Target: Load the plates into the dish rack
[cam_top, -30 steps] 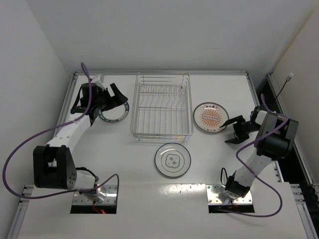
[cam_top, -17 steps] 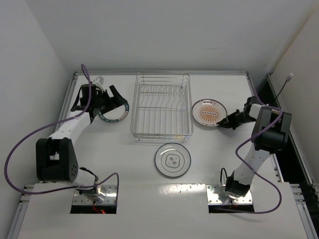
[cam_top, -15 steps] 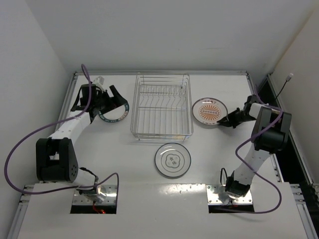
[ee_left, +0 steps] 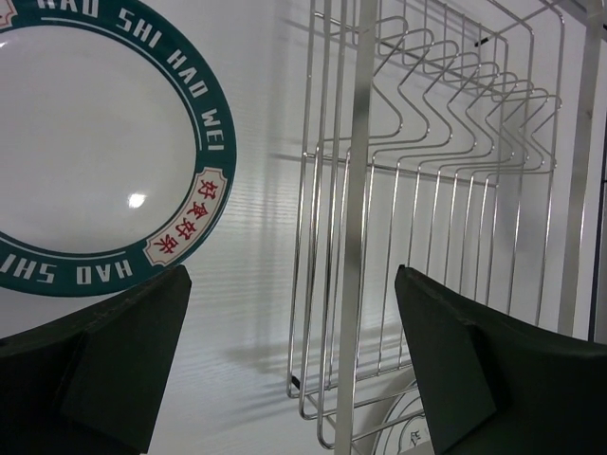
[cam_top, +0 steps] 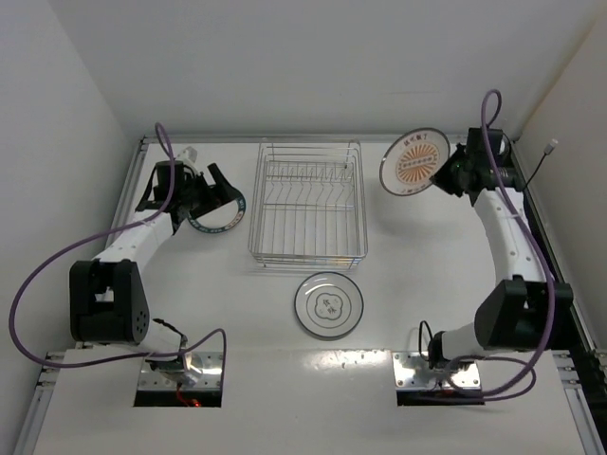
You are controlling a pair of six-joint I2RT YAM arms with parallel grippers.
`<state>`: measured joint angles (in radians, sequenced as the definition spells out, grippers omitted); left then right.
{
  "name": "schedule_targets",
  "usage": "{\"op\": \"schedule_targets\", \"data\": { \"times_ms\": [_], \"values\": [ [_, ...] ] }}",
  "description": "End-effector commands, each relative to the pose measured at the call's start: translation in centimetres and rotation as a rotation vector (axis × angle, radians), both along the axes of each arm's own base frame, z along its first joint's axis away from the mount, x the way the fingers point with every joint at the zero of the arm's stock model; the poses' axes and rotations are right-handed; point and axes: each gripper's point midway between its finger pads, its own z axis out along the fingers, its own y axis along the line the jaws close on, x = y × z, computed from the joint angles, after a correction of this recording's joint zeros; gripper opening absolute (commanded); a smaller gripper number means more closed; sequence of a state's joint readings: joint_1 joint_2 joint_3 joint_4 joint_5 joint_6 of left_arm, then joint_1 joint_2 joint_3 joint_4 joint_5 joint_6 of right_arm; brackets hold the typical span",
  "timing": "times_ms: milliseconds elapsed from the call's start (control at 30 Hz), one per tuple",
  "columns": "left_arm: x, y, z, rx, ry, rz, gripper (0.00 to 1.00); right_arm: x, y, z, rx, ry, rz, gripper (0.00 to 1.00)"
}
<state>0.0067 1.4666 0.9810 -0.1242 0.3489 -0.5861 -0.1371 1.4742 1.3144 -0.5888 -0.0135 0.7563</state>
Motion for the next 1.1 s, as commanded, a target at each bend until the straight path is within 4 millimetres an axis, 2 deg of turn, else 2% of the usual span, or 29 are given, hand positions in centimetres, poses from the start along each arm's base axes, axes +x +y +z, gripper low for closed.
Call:
{"op": "schedule_targets", "data": {
  "times_ms": [0, 33, 100, 133, 167, 233, 333, 467, 500, 533, 667, 800, 1000, 1067],
  "values": [
    [1.2, 0.6, 1.6, 0.005, -0.041, 0.029, 0.88, 0.6, 0.1, 4.6, -0.151, -0.126, -0.001, 0.0],
    [1.2, 0.6, 1.6, 0.005, -0.041, 0.029, 0.88, 1.0, 0.6, 6.2, -0.178, -0.16, 0.013, 0.0],
    [1.3, 0.7, 1.6, 0.01, -0.041, 0.037, 0.88, 1.7, 2.5, 7.1, -0.24, -0.17, 0.043, 0.0],
    [1.3, 0.8, 1.2, 0.01, -0.032, 0.037, 0.88, 2.2, 3.1, 8.2, -0.271, -0.187, 0.055, 0.0],
    [1.3, 0.8, 1.2, 0.01, -0.031, 0.037, 0.88, 2.8, 4.4, 7.4, -0.312, -0.16, 0.072, 0.0],
    [1.2, 0.9, 1.0, 0.015, -0.022, 0.044, 0.88, 3.4, 5.5, 7.9, -0.386, -0.165, 0.082, 0.0],
    [1.2, 1.3, 0.7, 0.03, -0.011, 0.066, 0.88, 4.7, 7.5, 7.2, -0.456, -0.152, 0.081, 0.0],
    [1.1, 1.5, 0.5, 0.043, -0.005, 0.068, 0.88, 5.4, 9.8, 3.9, -0.514, -0.073, 0.128, 0.0],
    [1.1, 1.5, 0.5, 0.043, -0.005, 0.068, 0.88, 5.8, 9.9, 3.7, -0.517, -0.063, 0.131, 0.0],
    [1.3, 1.5, 0.9, 0.042, -0.014, 0.068, 0.88, 5.9, 9.9, 1.8, -0.538, -0.017, 0.122, 0.0],
    [1.1, 1.5, 0.7, 0.043, -0.005, 0.068, 0.88, 5.9, 10.2, 0.6, -0.575, 0.026, 0.096, 0.0],
    [1.2, 1.5, 0.3, 0.043, 0.004, 0.068, 0.88, 6.0, 11.1, 0.2, -0.608, 0.052, 0.088, 0.0],
    [1.2, 1.5, 0.3, 0.043, 0.004, 0.068, 0.88, 6.5, 11.6, 2.4, -0.642, 0.009, 0.036, 0.0],
    [1.2, 1.5, 0.3, 0.043, 0.004, 0.068, 0.88, 6.7, 11.2, 2.7, -0.669, 0.024, 0.006, 0.0]
  ]
}}
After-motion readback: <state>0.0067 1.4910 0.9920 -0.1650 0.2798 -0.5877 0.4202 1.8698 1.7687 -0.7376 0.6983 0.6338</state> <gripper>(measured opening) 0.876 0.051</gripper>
